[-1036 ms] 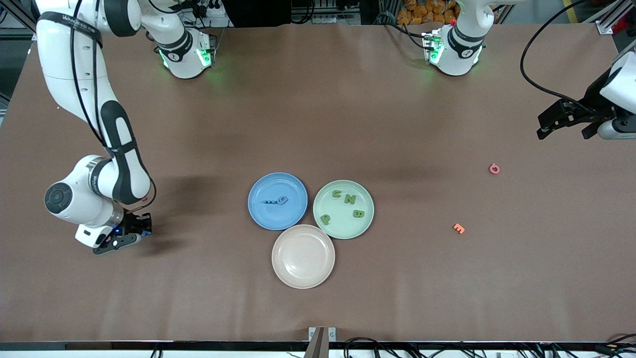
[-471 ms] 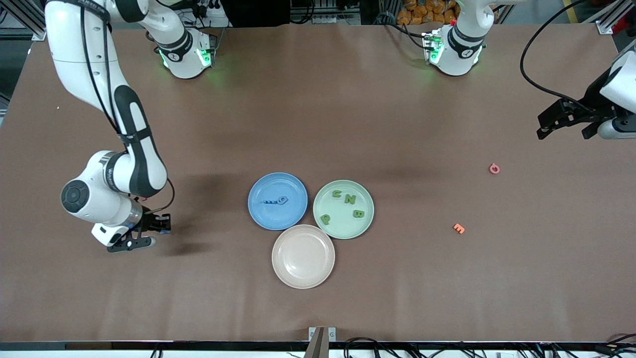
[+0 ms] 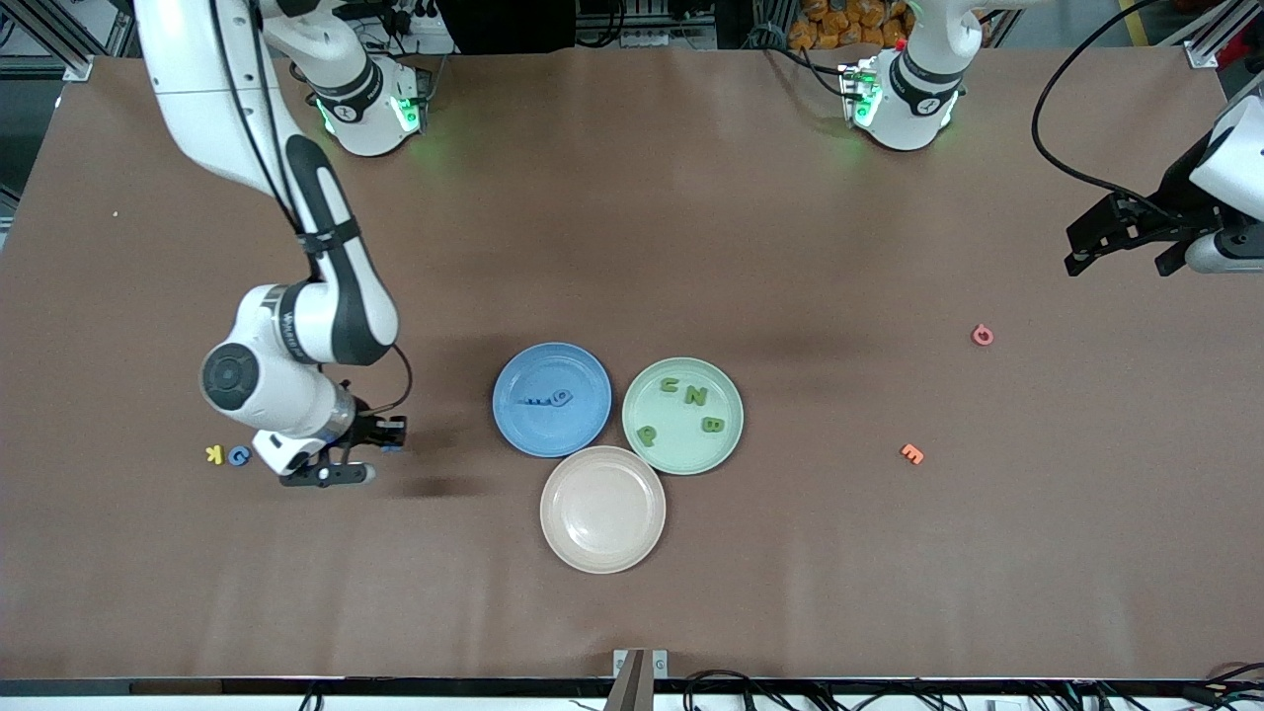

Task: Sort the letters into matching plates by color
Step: 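Carry the blue x over the blue plate with the right gripper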

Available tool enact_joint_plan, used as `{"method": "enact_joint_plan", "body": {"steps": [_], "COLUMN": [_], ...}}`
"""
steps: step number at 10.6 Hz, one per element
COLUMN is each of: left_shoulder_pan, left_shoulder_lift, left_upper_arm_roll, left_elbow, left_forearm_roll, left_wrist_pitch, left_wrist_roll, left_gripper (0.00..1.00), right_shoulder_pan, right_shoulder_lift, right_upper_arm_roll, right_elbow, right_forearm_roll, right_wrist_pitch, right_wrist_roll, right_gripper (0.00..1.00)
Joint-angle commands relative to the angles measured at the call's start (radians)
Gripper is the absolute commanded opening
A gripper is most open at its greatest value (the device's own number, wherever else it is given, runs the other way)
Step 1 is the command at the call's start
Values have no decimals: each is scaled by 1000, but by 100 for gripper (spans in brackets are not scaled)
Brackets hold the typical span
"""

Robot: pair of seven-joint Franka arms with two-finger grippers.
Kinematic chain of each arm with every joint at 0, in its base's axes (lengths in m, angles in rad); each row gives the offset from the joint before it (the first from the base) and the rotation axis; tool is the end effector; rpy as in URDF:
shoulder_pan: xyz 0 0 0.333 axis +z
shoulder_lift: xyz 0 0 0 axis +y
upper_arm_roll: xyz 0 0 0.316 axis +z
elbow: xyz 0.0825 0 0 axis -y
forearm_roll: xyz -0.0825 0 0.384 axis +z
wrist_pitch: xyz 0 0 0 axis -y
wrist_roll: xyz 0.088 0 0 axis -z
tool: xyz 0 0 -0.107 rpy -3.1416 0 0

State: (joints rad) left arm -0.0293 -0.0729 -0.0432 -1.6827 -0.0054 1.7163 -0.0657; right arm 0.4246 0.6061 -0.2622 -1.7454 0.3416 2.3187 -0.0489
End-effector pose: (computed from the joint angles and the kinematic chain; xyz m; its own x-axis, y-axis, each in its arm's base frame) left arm 0.5436 -0.0408 0.6246 0.9944 -0.0058 0.1059 -0.0068 -0.9999 0.0092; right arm 0.6530 0.1291 0.2359 0.9997 0.0220 -0.0059 0.0213 -0.9947 -0.1004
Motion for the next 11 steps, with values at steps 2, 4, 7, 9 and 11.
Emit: {"method": "enact_joint_plan", "body": {"steps": [2,4,7,9,11], "left_shoulder_pan": [3,3,5,3,5], "left_shoulder_lift": [10,9,5,1,1], "left_upper_arm_roll": [-6,-21,-38,-43,-47], "left_elbow": [26,27,27,27,27], "left_forearm_roll": [-19,-18,-18,-18,-18], "left_wrist_pitch": [-21,-21,-21,-23,-21], "left_wrist_roll": [1,1,1,3,1], "left_gripper": [100,100,100,100,100], "right_shoulder_pan": [135,209,269,299,324], "right_shoulder_lift": [-34,-25,-13,3,21], "right_upper_arm_roll": [12,12,15,15,15], "right_elbow": [-23,-10,15,33,58], "right_forearm_roll": [5,7,52,111,158], "right_wrist_pitch": [-6,1,5,13,22], "right_wrist_roll": [237,335,405,406,406], "right_gripper": [21,21,22,22,22]}}
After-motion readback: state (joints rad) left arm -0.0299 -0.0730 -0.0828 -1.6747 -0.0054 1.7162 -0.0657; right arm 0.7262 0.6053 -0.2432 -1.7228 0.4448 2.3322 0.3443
